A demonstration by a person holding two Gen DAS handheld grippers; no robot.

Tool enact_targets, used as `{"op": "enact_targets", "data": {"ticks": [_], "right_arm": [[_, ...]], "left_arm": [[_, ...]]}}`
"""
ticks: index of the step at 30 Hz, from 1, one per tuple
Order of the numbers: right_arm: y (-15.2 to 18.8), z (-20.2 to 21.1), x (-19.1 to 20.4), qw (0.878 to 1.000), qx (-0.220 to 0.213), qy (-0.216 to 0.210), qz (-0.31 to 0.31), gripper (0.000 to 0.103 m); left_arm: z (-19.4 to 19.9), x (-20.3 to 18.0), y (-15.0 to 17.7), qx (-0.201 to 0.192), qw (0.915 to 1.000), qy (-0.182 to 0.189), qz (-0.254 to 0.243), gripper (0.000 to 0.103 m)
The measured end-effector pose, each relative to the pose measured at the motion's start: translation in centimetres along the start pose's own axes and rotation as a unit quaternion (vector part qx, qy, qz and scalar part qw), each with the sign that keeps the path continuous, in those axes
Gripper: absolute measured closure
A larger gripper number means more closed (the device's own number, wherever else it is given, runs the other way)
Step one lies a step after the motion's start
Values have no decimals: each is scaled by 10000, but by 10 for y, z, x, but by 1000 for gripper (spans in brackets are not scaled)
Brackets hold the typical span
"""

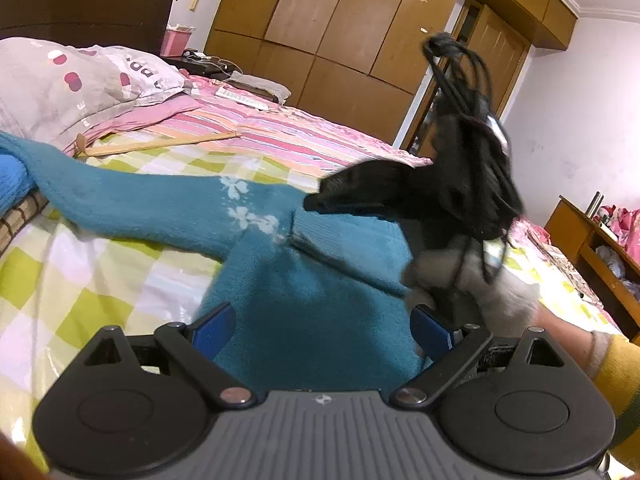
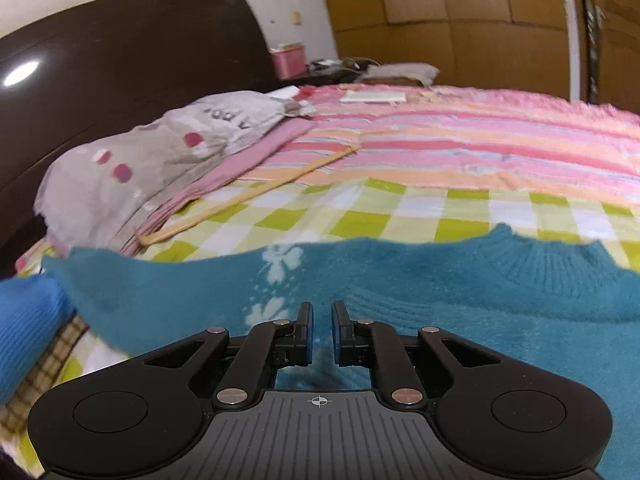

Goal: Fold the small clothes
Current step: 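Lift the sleeve with the right gripper and lay it across the sweater body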

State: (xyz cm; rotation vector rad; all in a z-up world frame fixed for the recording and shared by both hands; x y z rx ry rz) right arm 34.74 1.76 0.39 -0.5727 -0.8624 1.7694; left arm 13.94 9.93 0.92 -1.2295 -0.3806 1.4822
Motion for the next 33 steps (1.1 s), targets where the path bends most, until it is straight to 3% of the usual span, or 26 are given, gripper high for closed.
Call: {"op": "enact_targets", "data": {"ticks": [3, 5, 7, 11, 16, 18, 20, 23, 28, 33], "right_arm": [[12, 9, 1, 9986, 15, 58, 533, 79], [22, 10, 3, 9965, 70, 79, 833, 48], [30, 8, 7, 9941, 51, 154, 1071, 41], [39, -3, 17, 9895, 55, 362, 1400, 41], [39, -17, 16, 9916, -42, 562, 1167, 43], [37, -19, 12, 9934, -29, 622, 965, 51], [34, -20, 9, 9942, -30, 710, 805, 76], [27, -18, -4, 9982, 45, 536, 262, 89], [8, -13, -17, 9974, -17, 295, -658, 90], [10, -22, -14, 9955, 59, 140, -932, 90]], "left_arm": [[-1, 1, 0, 24, 10000, -18, 12, 4], [-2, 0, 1, 26, 10000, -55, -22, 4], [-3, 0, 1, 28, 9999, -105, -57, 4], [-6, 2, 2, 75, 9998, -164, -50, 4], [-6, 5, 1, 79, 9998, -160, 4, 4], [-6, 6, 1, 80, 9998, -152, 33, 4], [-6, 7, 1, 76, 9998, -149, 58, 4], [-5, 7, 1, 50, 9999, -124, 83, 4], [-3, 4, 1, 2, 9999, -142, 7, 4], [-4, 4, 1, 25, 9999, -154, -21, 4]]}}
Point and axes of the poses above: each gripper's, at about its wrist camera, not at the fingertips, and z roughly against the way its jaws point, x to its left, y to its underside, the point moved 2 cm from there along -z, roughly the way its jaws point, and after that the axes turned 14 degrees about y, right-handed, at the moved point
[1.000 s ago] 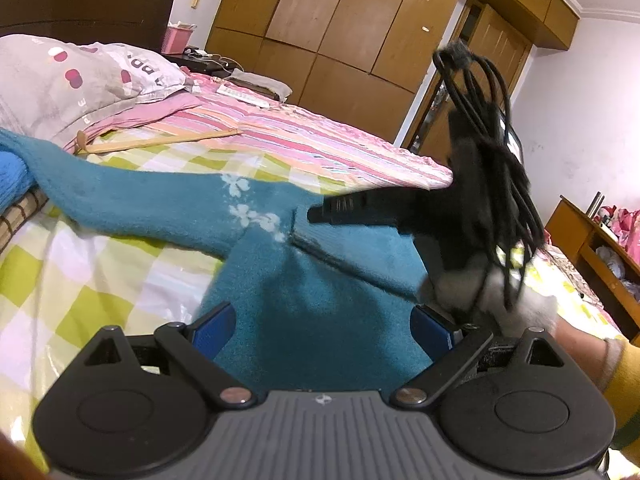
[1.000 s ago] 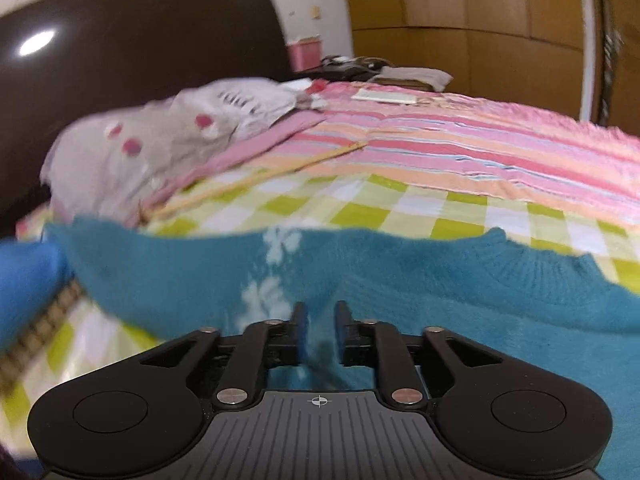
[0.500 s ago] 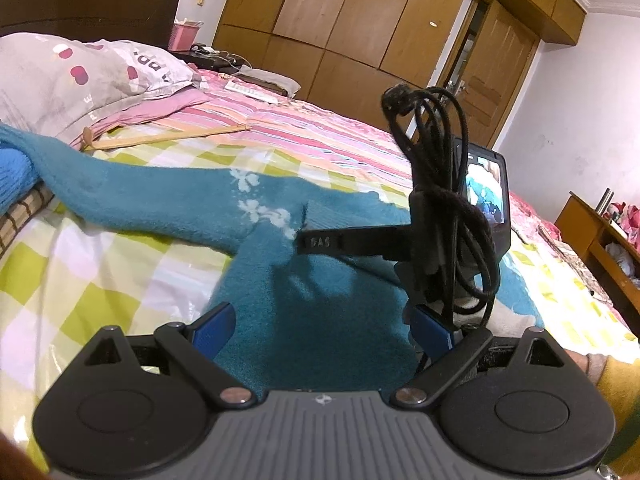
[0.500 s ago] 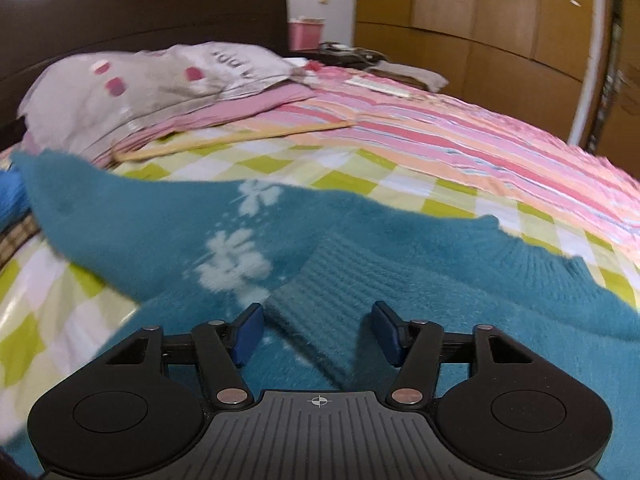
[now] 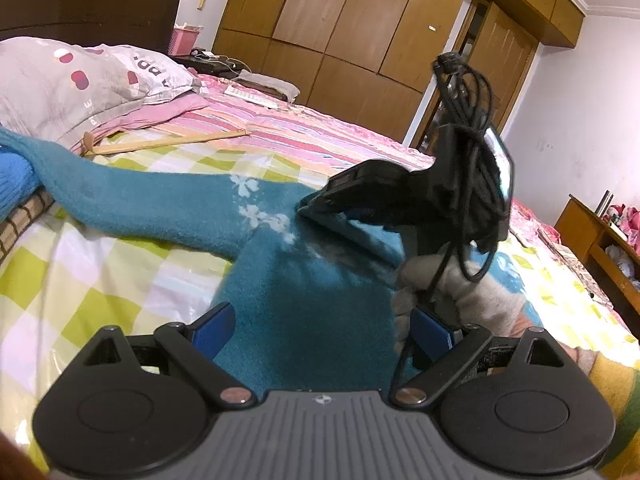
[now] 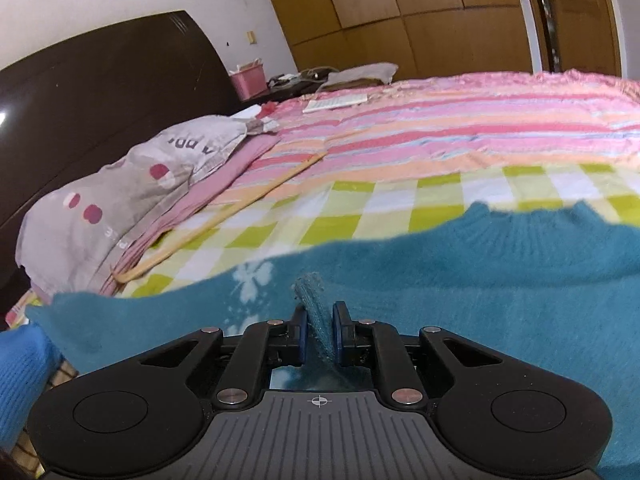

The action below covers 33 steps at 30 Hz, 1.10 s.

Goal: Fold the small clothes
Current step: 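Lift the sleeve with the right gripper and lay it across the sweater body, then open the right gripper and release the sleeve on the sweater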

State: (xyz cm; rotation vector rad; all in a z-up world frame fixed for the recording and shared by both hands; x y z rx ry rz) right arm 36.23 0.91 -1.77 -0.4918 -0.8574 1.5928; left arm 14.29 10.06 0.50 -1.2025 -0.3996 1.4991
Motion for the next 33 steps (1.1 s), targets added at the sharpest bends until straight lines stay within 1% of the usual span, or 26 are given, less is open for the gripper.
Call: {"op": "enact_targets", "data": {"ticks": [3, 4, 6, 7, 8, 9, 10, 11, 13, 15, 17, 20, 22, 23, 24, 25, 26, 28, 30, 31, 33], "right_arm": [[12, -11, 2, 9997, 183, 111, 96, 89], [16, -13, 2, 9996, 223, 102, 150, 87], [17, -10, 2, 9995, 196, 66, 225, 86], [15, -7, 2, 9994, 235, 22, 241, 80], [14, -4, 1, 9994, 257, -28, 234, 67], [13, 1, -1, 9995, 219, -77, 204, 59], [12, 9, -3, 9997, 107, -103, 197, 44], [11, 17, -6, 9997, -37, -88, 230, 36], [12, 34, -13, 9986, -336, 81, 392, 35], [14, 46, -25, 9973, -478, 363, 433, 33], [17, 54, -49, 9953, -552, 718, 339, 33], [21, 57, -97, 9879, -499, 1467, -81, 33], [25, 54, -133, 9800, -236, 1896, -559, 34], [27, 52, -147, 9779, -88, 1951, -741, 38], [30, 51, -156, 9779, -28, 1911, -850, 40], [32, 55, -158, 9787, -65, 1877, -826, 40], [31, 60, -155, 9786, -111, 1924, -715, 37], [33, 71, -145, 9802, -293, 1912, -433, 36], [39, 83, -132, 9820, -497, 1818, -141, 33], [43, 87, -128, 9831, -530, 1749, -31, 28], [51, 92, -117, 9860, -521, 1581, 136, 26]], "left_arm": [[-1, 0, 1, 26, 10000, -20, -29, 4], [-1, 0, 1, 31, 10000, -27, -36, 4], [-3, 1, 1, 49, 10000, -51, -45, 4], [-4, 1, 1, 60, 10000, -55, -46, 4], [-4, 1, 2, 68, 9999, -69, -58, 4], [-5, 1, 2, 69, 9999, -86, -79, 4], [-5, 0, 2, 65, 9999, -105, -107, 4], [-5, -1, 3, 59, 9998, -115, -128, 4], [-5, -2, 3, 55, 9998, -122, -164, 4], [-6, -2, 4, 58, 9997, -126, -180, 4], [-6, -2, 4, 50, 9997, -140, -194, 4], [-7, -3, 6, 42, 9996, -179, -217, 4], [-9, -2, 7, 34, 9995, -203, -227, 4], [-10, -2, 7, 36, 9995, -214, -230, 4], [-11, -1, 8, 43, 9994, -236, -233, 4], [-12, -1, 8, 50, 9994, -265, -239, 4], [-13, 0, 9, 56, 9992, -307, -251, 4], [-15, 0, 10, 72, 9987, -410, -301, 4], [-15, 1, 10, 55, 9982, -495, -333, 4], [-14, 2, 10, 47, 9981, -527, -331, 4], [-13, 5, 10, 20, 9978, -597, -295, 4]]}}
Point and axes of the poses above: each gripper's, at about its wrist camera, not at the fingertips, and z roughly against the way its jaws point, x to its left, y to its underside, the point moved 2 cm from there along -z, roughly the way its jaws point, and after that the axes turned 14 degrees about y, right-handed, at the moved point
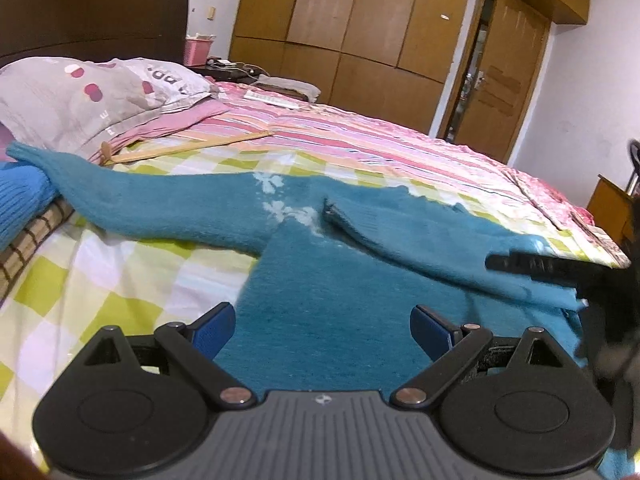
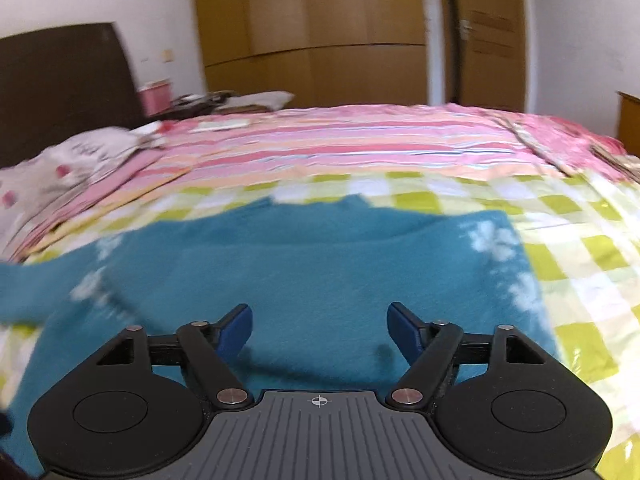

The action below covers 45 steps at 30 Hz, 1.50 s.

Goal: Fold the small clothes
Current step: 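Open the right gripper and release the sleeve on the sweater, then grasp the other sleeve cuff with the left gripper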

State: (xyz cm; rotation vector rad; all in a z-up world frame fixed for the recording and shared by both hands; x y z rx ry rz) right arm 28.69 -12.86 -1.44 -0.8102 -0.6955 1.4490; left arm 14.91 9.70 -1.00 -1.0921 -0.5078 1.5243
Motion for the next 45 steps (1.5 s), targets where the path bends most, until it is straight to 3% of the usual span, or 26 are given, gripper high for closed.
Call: {"op": "enact_targets", "data": {"ticks": [3, 5, 9, 16, 20, 23, 27, 29, 34, 37, 42, 45], "right_arm": [[12, 7, 9, 9998, 69, -137, 114, 24], [20, 9, 12, 9993, 185, -291, 111, 18], [30, 11, 12, 9983, 392, -424, -53, 18], [34, 22, 25, 9982, 285, -525, 59, 18], [35, 27, 38, 9975, 204, -672, 95, 18], [36, 30, 49, 9964, 225, -811, 119, 18], [36, 32, 58, 9957, 251, -875, 185, 18], [36, 32, 58, 9955, 281, -892, 160, 18], [36, 28, 54, 9948, 394, -935, -40, 18], [35, 28, 51, 9944, 415, -962, -114, 18], [35, 29, 51, 9935, 413, -1050, -140, 20], [35, 33, 51, 9935, 363, -1070, -157, 29]], "left_arm": [[3, 7, -2, -63, 9999, -108, 74, 4], [6, 13, -6, -123, 9996, -208, 147, 4], [14, 43, -18, -330, 9969, -502, 504, 4], [23, 108, -61, -717, 9867, -1339, 581, 4], [20, 159, -81, -875, 9768, -1526, 1226, 6], [7, 185, -81, -837, 9724, -1481, 1599, 18], [-11, 186, -81, -744, 9723, -1550, 1583, 21], [-15, 188, -81, -747, 9704, -1552, 1693, 29], [-29, 213, -74, -709, 9571, -1481, 2388, 74], [-30, 226, -74, -912, 9492, -1379, 2677, 83], [-32, 211, -87, -1068, 9578, -1438, 2246, 86], [-31, 199, -96, -1099, 9655, -1378, 1918, 88]]}}
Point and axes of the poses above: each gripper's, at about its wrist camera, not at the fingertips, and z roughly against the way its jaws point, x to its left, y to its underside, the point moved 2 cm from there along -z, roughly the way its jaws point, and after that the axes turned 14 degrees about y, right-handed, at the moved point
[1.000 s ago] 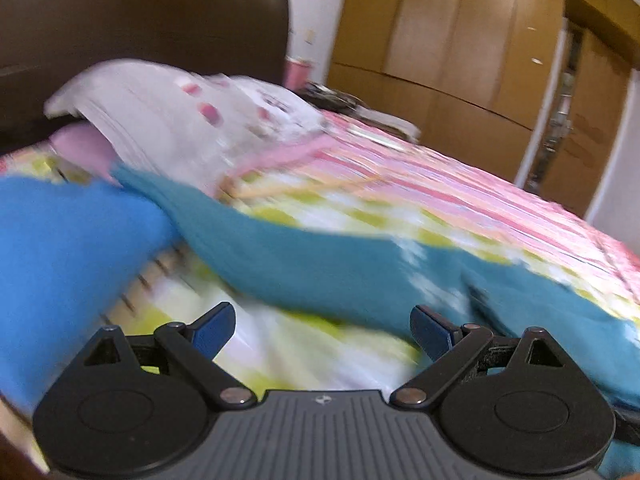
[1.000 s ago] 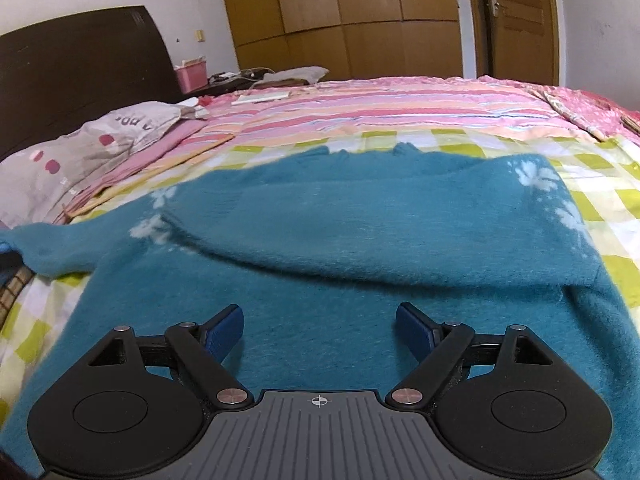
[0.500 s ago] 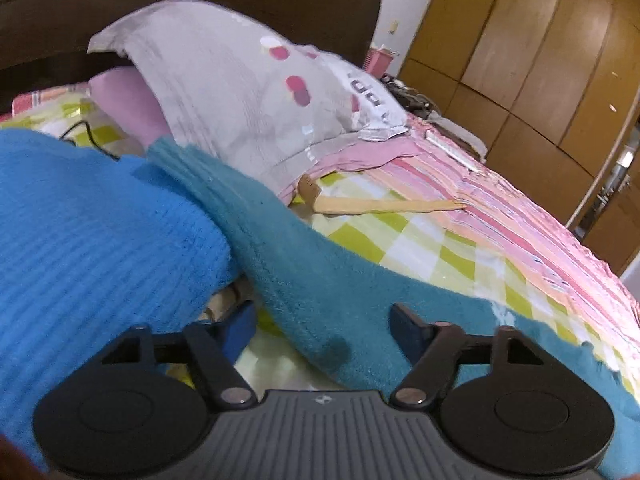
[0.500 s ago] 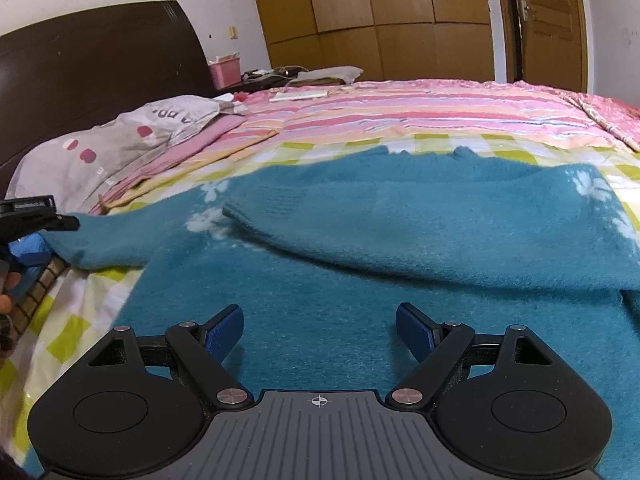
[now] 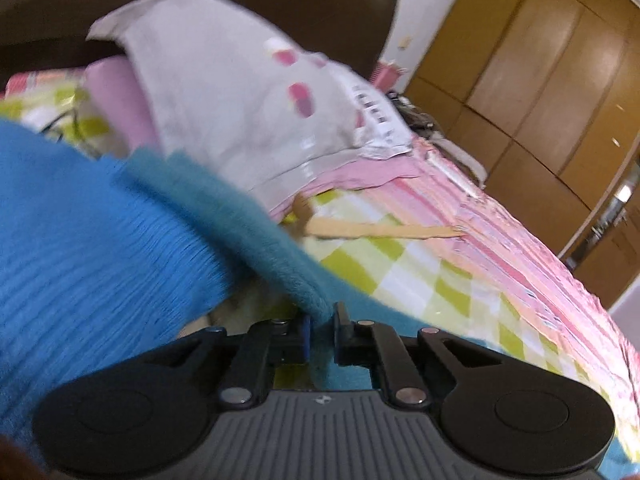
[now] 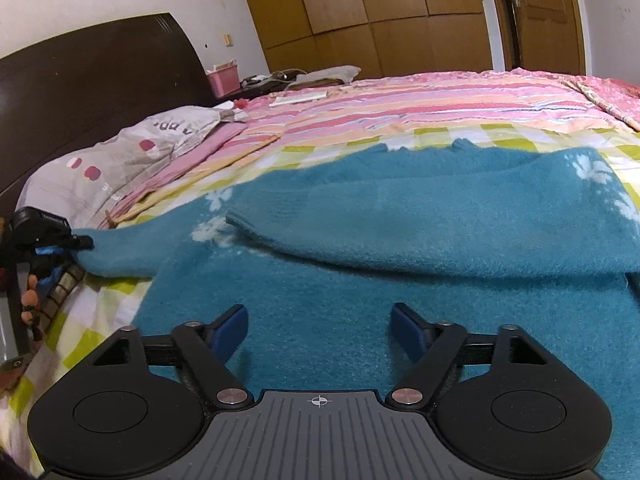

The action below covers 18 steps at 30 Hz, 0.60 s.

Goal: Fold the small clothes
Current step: 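Grasp the other sleeve cuff with the left gripper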

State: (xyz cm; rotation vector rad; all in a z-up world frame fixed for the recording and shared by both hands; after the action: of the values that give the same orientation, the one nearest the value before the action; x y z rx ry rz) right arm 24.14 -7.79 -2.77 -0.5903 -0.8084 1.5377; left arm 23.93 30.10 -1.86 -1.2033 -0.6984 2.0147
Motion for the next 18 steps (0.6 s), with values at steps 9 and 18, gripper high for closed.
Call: {"op": "enact_targets", "data": {"ticks": [9, 18], "right_arm": [[1, 8, -9, 9997, 24, -112, -237, 41], [4, 23, -33, 9991, -40, -32, -418, 42]], "left_arm": [[12, -63, -4, -8, 9931, 912, -742, 89], [12, -172, 62, 746, 9513, 2145, -2086, 89]]}}
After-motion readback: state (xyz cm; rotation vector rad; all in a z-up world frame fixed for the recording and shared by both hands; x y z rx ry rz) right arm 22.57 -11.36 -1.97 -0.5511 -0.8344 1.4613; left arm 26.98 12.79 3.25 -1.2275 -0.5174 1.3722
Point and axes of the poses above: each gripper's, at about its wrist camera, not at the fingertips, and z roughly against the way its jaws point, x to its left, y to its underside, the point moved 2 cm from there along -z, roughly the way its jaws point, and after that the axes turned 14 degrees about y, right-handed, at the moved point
